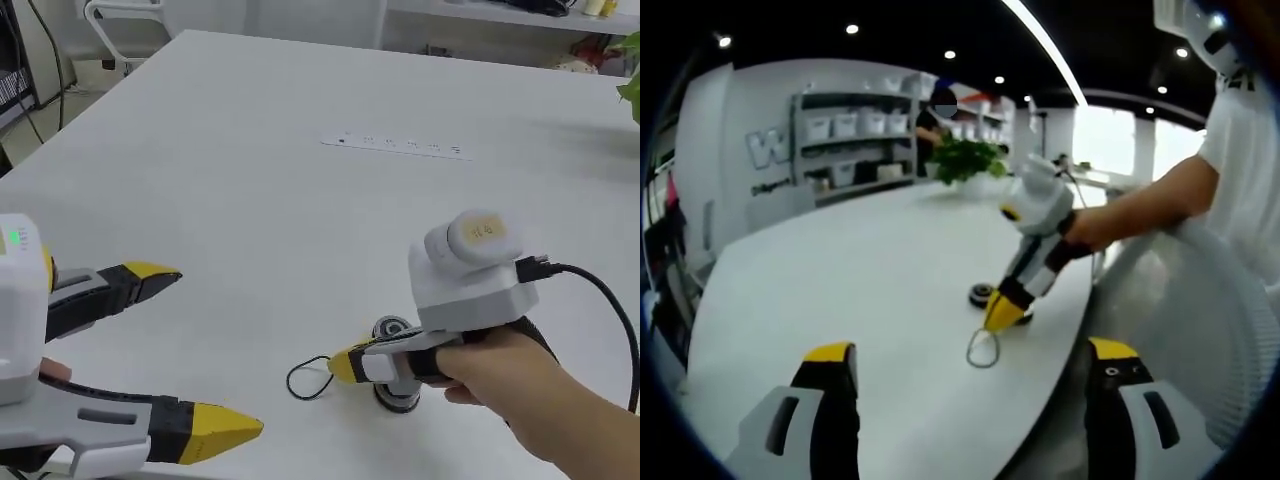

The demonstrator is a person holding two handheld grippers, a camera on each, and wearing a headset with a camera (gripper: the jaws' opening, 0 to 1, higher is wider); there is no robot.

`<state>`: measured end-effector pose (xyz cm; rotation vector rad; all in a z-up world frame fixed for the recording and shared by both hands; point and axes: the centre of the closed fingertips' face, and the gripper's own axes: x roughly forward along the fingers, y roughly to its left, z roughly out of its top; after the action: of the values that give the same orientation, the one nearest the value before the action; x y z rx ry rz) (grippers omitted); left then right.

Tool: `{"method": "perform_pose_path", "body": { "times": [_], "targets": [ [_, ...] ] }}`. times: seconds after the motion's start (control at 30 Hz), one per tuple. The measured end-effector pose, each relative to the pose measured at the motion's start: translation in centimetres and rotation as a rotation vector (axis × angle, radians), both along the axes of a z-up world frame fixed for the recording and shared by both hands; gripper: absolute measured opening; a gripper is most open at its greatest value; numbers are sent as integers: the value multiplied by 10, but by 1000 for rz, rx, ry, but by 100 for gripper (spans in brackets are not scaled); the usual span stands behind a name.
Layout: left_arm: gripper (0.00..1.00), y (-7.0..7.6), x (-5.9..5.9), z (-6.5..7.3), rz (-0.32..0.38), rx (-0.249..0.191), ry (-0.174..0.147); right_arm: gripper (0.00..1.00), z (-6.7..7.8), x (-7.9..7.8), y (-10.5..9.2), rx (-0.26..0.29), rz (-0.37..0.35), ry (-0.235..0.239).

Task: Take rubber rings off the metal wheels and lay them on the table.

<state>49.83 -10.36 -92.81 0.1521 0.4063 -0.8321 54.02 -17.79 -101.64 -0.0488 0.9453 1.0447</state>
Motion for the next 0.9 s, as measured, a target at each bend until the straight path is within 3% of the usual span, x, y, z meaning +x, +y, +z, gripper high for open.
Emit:
{"method": "perform_pose_path", "body": {
  "times": [0.2,0.47,0.63,0.77,0.9],
  "targets": [
    [95,0,0,0,1,-2,-1,5,-2,-3,2,-6,16,2],
    [95,0,0,0,3,5,-1,9,5,5,-4,1,-10,-17],
    [95,0,0,1,5,4,-3,10,23,12,-8,61,-40,-35],
    [94,0,0,0,1,9,-2,12,34,14,-13,79,-45,-50],
    [94,0,-1,-1,-5,8,0,15,49,14,-16,101,-18,-103]
  ]
}}
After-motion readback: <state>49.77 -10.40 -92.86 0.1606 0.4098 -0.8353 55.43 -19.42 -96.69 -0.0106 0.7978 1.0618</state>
